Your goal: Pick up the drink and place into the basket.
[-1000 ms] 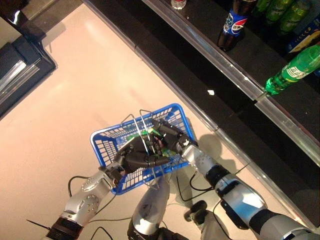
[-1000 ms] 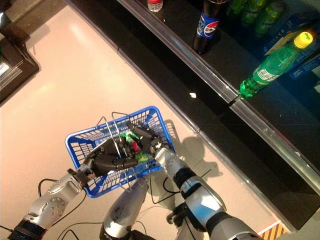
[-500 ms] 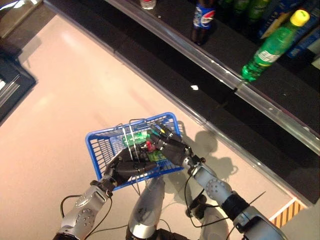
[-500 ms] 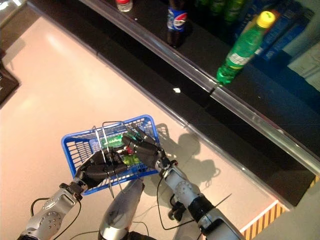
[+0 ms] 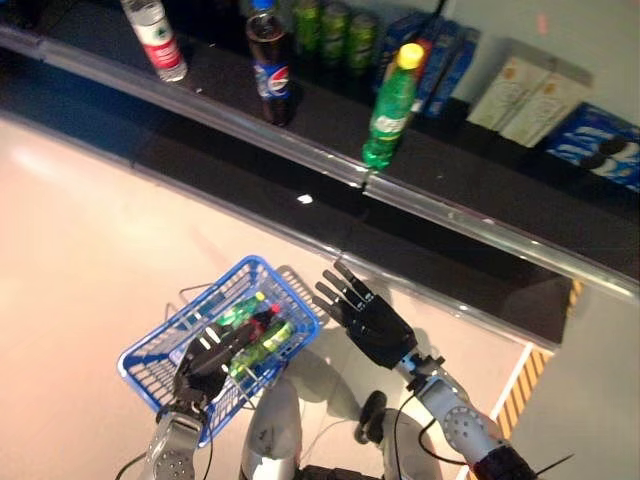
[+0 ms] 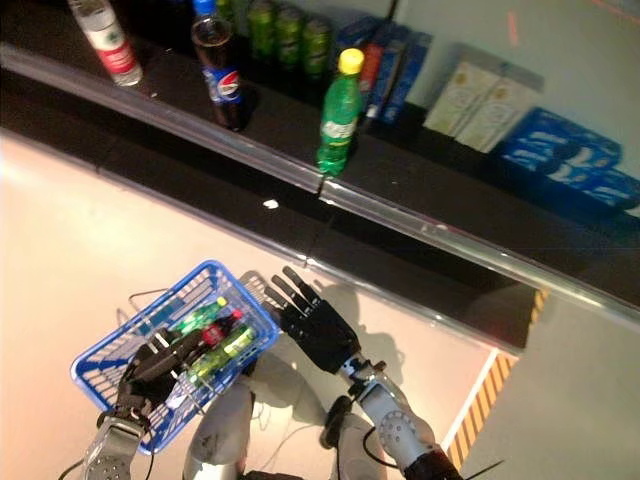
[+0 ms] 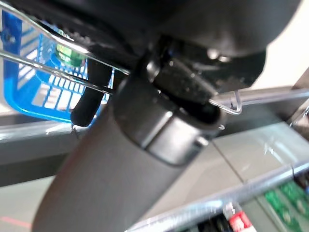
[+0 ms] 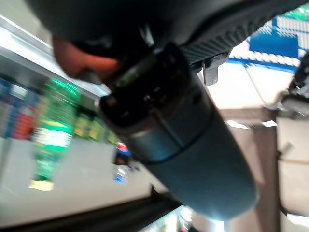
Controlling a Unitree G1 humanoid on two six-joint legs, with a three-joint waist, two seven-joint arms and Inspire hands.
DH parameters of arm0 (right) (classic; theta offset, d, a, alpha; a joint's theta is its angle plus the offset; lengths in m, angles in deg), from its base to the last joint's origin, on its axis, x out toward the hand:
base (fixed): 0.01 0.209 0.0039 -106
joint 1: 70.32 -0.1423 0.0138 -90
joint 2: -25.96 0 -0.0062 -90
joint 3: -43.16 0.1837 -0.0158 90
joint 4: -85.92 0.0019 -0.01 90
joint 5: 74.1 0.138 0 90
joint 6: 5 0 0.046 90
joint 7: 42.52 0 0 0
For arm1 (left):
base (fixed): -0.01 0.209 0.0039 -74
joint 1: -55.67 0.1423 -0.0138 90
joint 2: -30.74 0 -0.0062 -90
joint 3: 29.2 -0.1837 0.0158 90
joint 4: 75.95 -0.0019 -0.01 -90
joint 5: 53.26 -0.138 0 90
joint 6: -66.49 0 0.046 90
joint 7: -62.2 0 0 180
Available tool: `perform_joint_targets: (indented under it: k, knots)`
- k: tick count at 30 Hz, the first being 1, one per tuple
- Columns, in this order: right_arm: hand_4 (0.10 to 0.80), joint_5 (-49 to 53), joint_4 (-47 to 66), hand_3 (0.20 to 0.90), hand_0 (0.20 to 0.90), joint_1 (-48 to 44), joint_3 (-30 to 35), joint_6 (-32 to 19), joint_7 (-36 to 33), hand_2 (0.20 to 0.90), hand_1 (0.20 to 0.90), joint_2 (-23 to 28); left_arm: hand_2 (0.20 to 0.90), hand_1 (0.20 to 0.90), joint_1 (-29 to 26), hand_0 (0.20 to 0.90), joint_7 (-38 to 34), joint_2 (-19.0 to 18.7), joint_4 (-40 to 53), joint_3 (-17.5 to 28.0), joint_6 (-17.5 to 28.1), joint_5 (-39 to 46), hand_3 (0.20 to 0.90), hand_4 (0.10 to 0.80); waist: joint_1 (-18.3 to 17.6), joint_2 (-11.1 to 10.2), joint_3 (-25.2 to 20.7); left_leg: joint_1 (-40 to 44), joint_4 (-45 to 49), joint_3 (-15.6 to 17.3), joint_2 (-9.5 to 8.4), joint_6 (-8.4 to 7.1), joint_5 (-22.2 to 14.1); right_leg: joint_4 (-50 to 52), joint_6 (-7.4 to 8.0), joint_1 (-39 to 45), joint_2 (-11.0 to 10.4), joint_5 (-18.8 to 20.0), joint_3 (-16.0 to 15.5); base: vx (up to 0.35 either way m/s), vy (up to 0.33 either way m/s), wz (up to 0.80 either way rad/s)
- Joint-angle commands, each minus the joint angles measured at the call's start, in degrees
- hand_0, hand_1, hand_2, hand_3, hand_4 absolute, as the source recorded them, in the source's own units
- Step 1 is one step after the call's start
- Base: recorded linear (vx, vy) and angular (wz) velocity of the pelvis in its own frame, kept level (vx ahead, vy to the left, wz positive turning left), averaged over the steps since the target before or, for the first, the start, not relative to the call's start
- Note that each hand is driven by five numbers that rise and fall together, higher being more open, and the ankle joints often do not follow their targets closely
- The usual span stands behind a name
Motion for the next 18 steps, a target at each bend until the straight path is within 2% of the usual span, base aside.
perform_joint_targets:
  k: [1,2,4,6,7,11,14,18]
  knots:
    - [0.8,-3.7,-5.7,0.9,0.9,4.3,3.1,1.2,-2.9,0.9,0.9,0.4,0.3,0.3,2.2,0.3,5.1,2.6,4.3,0.7,9.4,0.2,0.2,0.1,-2.8,3.6,-12.9,3.7,-1.2,2.0,2.79,0.78,0.9,-7.4,-1.55,1.4,-0.2,8.7,0.5,0.047,-0.006,-0.49]
    - [0.8,-7.2,-15.4,0.9,0.9,4.8,6.3,-0.2,-3.7,0.9,0.9,0.0,0.3,0.3,1.8,0.3,1.9,3.4,-2.8,2.0,8.8,0.0,0.2,0.1,-3.9,3.4,-14.7,5.3,-3.4,3.2,3.22,0.52,1.3,-9.9,-1.19,2.7,0.0,9.7,1.2,0.03,-0.015,-0.44]
    - [0.8,-8.1,-17.5,0.9,0.9,4.6,7.0,-0.7,-4.1,0.9,0.9,-0.2,0.3,0.3,1.5,0.3,0.9,3.4,-4.1,2.1,8.6,-0.2,0.2,0.1,-4.0,3.3,-15.0,5.8,-3.9,3.5,3.29,0.46,1.4,-10.5,-1.09,3.0,0.1,10.0,1.4,0.024,-0.017,-0.35]
    - [0.8,-16.7,-30.9,0.9,0.9,3.5,9.5,-4.8,-6.8,0.9,0.9,-0.7,0.3,0.3,-0.1,0.3,-2.4,4.4,-14.3,4.3,6.6,-5.2,0.2,0.1,-4.8,3.1,-16.9,7.4,-6.3,4.6,3.66,0.05,1.7,-13.6,-0.58,4.5,0.0,11.3,2.1,0.034,-0.033,-0.2]
    - [0.8,-17.7,-32.2,0.9,0.9,3.2,9.7,-5.3,-7.2,0.9,0.9,-0.8,0.3,0.3,-0.5,0.3,-2.8,4.4,-15.2,4.6,6.3,-5.9,0.2,0.1,-4.8,3.1,-17.0,7.7,-6.6,4.7,3.7,0.01,1.7,-13.9,-0.53,4.8,0.0,11.4,2.1,0.051,-0.03,-0.05]
    - [0.8,-33.0,-48.1,0.9,0.9,0.6,11.0,-8.1,-16.4,0.9,0.9,-0.9,0.3,0.3,-2.9,0.3,-8.1,4.5,-30.3,7.5,3.2,-13.5,0.2,0.1,-4.9,3.3,-19.4,9.8,-9.7,5.5,4.0,-0.53,2.0,-17.7,0.33,7.2,-0.2,12.9,1.9,0.041,-0.014,-0.09]
    - [0.8,-36.4,-51.0,0.9,0.9,0.8,12.5,-7.4,-21.4,0.9,0.9,-1.8,0.3,0.3,-3.3,0.3,-8.6,5.5,-34.9,6.9,3.0,-18.2,0.2,0.1,-5.0,3.7,-20.2,10.1,-11.0,5.3,4.1,-0.74,2.1,-19.7,0.97,8.0,-0.4,13.9,1.4,0.013,0.002,-0.13]
    - [0.8,-42.6,-52.4,0.9,0.9,1.6,12.9,-8.7,-24.7,0.9,0.9,-2.8,0.3,0.3,-3.5,0.3,-9.2,6.3,-36.5,5.8,2.6,-18.8,0.2,0.1,-5.2,3.9,-20.5,9.8,-11.3,5.2,3.97,-0.77,1.8,-21.4,1.54,8.3,-0.6,14.8,0.8,-0.018,0.0,0.01]
